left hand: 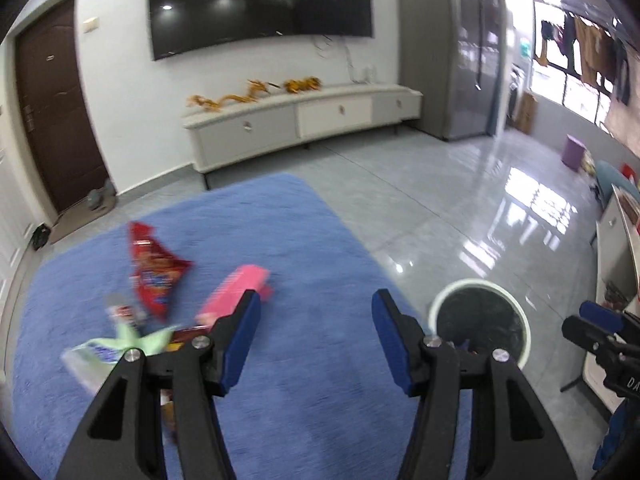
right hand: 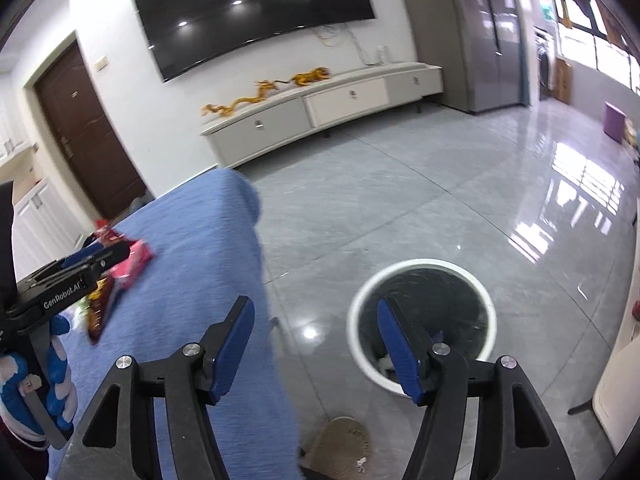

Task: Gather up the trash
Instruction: 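Move both tools back toward the wrapper pile on the rug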

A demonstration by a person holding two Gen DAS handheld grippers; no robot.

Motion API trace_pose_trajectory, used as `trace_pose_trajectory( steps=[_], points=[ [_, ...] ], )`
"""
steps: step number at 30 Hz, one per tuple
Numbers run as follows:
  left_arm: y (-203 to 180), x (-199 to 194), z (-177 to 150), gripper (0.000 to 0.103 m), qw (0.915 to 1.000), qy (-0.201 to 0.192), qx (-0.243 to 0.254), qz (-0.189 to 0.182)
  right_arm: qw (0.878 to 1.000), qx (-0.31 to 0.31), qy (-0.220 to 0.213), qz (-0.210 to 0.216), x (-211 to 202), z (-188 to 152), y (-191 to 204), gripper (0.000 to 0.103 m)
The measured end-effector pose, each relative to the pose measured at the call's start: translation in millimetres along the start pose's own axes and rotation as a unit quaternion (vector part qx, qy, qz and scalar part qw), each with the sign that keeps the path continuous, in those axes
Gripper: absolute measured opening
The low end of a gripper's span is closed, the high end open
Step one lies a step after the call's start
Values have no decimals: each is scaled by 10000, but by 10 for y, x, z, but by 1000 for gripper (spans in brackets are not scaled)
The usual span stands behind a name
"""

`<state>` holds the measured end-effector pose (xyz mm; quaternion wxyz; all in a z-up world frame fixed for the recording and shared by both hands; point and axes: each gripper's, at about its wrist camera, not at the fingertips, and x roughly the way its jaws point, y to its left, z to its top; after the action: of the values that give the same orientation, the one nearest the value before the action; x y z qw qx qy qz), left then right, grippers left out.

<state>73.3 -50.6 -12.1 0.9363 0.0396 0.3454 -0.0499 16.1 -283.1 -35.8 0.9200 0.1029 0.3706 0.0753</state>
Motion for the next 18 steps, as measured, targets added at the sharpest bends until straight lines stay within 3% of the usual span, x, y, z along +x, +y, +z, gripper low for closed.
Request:
trace_pose_trajectory(
  steps=[18],
  points=[
    [1300,-582,-336,62,9915,-569,-1089,428,9976,-673,61,159,-101,-19,1069,66]
  ],
)
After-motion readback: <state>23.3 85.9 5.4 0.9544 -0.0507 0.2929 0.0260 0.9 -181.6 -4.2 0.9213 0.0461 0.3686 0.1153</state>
